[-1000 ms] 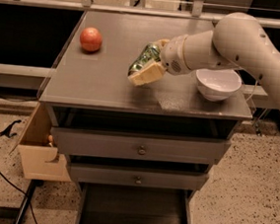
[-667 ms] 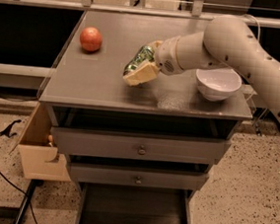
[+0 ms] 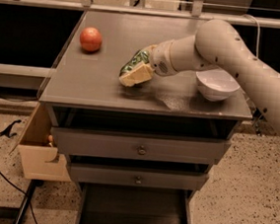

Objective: Pick green can from bottom drawer and place on counter

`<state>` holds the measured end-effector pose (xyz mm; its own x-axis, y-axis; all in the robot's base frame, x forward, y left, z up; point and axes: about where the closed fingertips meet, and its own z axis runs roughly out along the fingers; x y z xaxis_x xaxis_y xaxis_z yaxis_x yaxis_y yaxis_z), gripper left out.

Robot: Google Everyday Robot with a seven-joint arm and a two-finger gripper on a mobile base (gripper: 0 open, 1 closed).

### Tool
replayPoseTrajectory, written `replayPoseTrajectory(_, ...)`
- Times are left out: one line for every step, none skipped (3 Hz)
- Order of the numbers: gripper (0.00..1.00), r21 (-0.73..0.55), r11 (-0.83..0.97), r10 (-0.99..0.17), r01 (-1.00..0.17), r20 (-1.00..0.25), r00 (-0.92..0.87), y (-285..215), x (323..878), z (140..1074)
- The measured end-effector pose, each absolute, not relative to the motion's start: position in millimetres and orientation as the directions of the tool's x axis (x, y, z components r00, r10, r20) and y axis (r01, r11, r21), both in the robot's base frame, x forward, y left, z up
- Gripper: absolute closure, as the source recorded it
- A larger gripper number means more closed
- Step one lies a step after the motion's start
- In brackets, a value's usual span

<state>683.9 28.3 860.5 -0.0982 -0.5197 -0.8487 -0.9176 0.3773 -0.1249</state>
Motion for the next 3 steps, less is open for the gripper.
replayPoseTrajectory(1.00,-0.075,0.380,-0.492,-0.922,-0.860,-0.133,35.0,688.1,845.4)
replayPoseTrajectory(0.97,-0.071,0.379,-0.488,-0.923,-0.863,-0.134,36.2,688.5,842.4)
replayPoseTrajectory(0.74,-0.071,0.379,-0.488,-0.923,-0.863,-0.134,36.2,688.5,842.4)
